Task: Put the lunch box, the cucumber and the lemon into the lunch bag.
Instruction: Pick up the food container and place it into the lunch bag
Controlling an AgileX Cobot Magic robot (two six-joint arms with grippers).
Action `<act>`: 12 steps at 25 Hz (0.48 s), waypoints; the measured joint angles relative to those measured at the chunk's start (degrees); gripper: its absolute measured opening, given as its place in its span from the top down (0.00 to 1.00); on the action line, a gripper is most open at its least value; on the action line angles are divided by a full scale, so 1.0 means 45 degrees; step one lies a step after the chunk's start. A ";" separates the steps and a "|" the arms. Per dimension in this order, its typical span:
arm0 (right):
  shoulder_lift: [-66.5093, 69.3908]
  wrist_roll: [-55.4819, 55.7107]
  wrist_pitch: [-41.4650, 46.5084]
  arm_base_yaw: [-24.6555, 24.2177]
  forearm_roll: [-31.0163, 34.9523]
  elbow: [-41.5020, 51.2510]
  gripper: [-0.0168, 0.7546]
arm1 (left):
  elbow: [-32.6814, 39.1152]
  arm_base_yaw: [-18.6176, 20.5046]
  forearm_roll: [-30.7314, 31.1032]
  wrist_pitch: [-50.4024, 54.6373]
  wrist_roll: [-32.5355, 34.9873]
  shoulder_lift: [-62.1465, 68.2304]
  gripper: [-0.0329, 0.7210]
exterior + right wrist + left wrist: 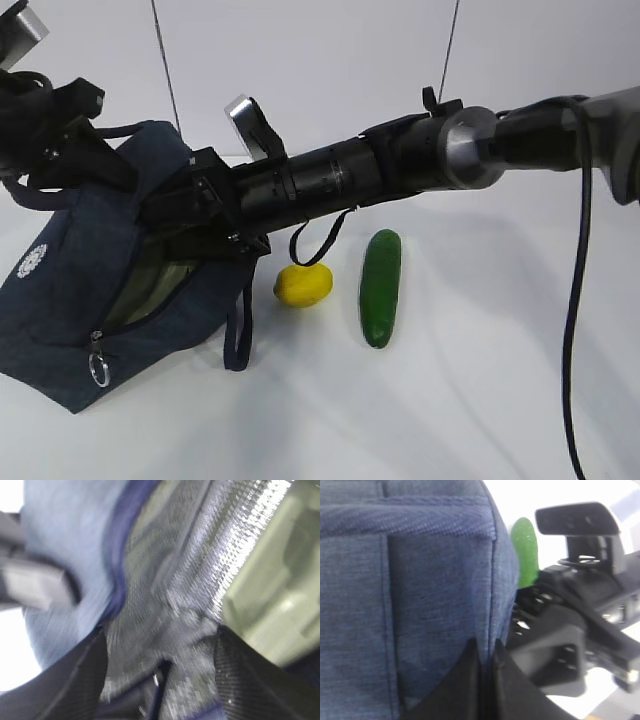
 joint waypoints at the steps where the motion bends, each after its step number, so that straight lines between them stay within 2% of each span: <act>1: 0.0000 0.0000 0.0205 -0.0057 -0.0161 0.0000 0.35 | 0.0000 -0.0012 0.0143 -0.0048 0.0000 0.0000 0.96; 5: -0.0029 -0.0011 0.0542 -0.0323 -0.0505 -0.0020 0.35 | 0.0000 -0.0012 0.0486 -0.0130 0.0000 0.0000 0.96; 12: -0.1129 0.0142 0.0810 -0.0719 -0.2437 -0.0020 0.34 | 0.0000 0.0186 0.0835 -0.0402 0.0000 0.0000 0.96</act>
